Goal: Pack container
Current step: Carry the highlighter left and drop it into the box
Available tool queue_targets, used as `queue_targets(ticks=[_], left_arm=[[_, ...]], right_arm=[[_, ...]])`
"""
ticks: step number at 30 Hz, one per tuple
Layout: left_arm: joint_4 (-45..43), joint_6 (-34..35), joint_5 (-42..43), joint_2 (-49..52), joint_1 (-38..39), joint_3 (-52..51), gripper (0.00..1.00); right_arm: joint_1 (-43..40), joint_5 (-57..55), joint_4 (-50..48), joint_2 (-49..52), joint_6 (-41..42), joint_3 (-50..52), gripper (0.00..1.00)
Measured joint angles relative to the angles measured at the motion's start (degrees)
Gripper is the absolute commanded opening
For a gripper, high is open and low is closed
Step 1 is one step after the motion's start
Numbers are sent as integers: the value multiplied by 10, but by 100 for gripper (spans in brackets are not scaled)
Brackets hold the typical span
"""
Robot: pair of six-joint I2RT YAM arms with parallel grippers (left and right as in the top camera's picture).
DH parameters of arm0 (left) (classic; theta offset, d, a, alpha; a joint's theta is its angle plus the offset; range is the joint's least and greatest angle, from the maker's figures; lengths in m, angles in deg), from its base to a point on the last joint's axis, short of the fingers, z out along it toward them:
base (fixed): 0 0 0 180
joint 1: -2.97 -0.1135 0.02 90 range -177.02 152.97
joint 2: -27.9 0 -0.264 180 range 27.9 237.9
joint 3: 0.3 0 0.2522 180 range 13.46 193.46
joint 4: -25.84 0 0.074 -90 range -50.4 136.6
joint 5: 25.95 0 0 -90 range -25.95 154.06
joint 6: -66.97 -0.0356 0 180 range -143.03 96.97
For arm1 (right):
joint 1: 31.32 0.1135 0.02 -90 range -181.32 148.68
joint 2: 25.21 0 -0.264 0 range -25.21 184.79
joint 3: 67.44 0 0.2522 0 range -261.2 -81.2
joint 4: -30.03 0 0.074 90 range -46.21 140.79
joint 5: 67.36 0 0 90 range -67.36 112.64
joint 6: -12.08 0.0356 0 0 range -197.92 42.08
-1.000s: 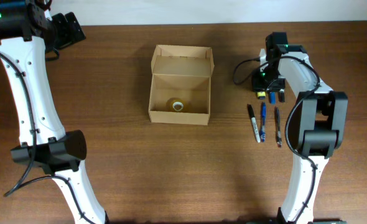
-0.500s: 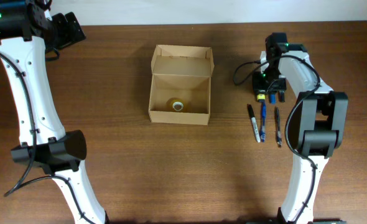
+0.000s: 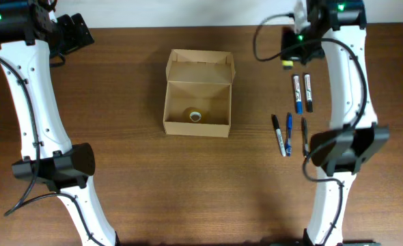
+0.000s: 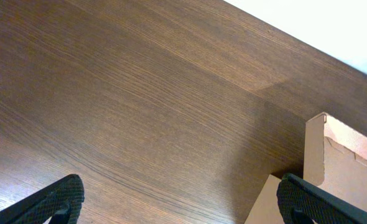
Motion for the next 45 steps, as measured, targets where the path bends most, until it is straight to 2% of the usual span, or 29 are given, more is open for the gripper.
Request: queue_targets(ticks=[3, 6, 11, 14, 21, 27, 39, 42, 44, 45], left_arm=[[0, 0, 0, 0, 0, 0, 100], [0, 0, 0, 0, 0, 0, 100], [0, 0, 0, 0, 0, 0, 100], [0, 0, 0, 0, 0, 0, 100], [0, 0, 0, 0, 0, 0, 100], [0, 0, 0, 0, 0, 0, 100], [0, 0, 0, 0, 0, 0, 100], [0, 0, 0, 0, 0, 0, 100], [0, 0, 0, 0, 0, 0, 100], [0, 0, 0, 0, 0, 0, 100]], right_arm=[[57, 2, 48, -8, -34, -87, 4], [134, 4, 66, -17, -87, -131, 4], [243, 8, 72, -21, -203, -122, 4], [269, 10, 57, -21, -266, -75, 4], [271, 9, -33, -19, -361, 113, 4], [271, 7, -123, -17, -396, 232, 4], [271, 6, -235, -17, -409, 344, 4], [271, 6, -240, -17, -408, 362, 10], [271, 6, -240, -17, -402, 365, 29], [271, 5, -241, -17, -395, 365, 29]])
